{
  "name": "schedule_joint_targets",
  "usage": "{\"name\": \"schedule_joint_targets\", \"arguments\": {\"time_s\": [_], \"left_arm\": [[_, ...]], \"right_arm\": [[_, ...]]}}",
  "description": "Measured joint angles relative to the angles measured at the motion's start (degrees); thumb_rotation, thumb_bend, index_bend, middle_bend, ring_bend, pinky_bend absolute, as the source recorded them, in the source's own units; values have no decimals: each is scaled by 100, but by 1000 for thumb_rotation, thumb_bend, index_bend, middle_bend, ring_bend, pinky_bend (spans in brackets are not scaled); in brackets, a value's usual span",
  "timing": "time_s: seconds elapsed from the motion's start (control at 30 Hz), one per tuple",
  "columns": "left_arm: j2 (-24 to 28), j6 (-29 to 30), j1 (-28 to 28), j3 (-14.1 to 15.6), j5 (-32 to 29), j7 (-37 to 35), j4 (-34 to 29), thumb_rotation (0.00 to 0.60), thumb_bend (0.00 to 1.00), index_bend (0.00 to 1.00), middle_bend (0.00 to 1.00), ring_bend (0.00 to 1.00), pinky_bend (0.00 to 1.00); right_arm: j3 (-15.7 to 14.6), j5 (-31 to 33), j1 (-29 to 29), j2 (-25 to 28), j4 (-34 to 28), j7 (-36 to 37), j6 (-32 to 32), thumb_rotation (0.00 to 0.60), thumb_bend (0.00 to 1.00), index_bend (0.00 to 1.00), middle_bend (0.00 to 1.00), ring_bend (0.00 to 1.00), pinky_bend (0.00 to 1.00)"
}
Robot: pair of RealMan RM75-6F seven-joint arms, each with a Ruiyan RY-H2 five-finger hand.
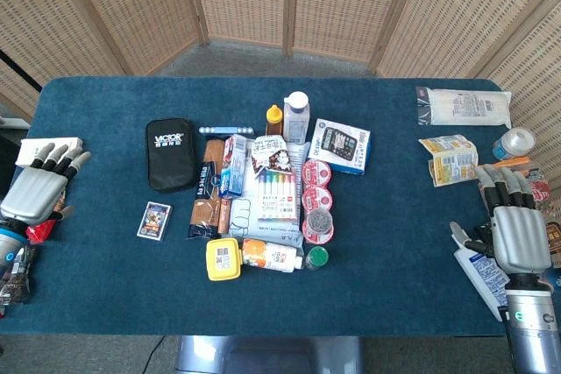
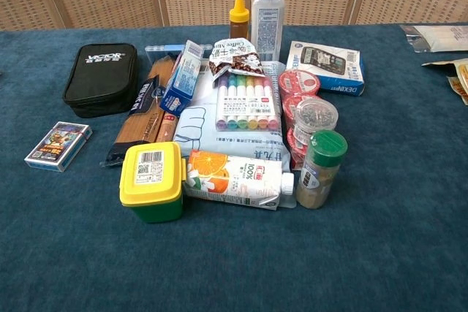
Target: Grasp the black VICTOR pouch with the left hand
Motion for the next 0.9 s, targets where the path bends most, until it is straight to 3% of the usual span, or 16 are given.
{"name": "schedule_joint_targets", "arguments": {"time_s": [0.37, 0.9], "left_arm": [[-997, -340, -636, 19, 213, -185, 1258, 600, 82, 0, 0, 0, 0], [-1762, -844, -1430, 231, 515, -29, 2371, 600, 4, 0, 0, 0, 0]], "right_arm": [[39, 116, -80, 121, -119, -56, 88, 474, 284, 0, 0, 0, 0], [93, 243, -245, 225, -74, 73, 277, 501, 282, 0, 0, 0, 0]]}}
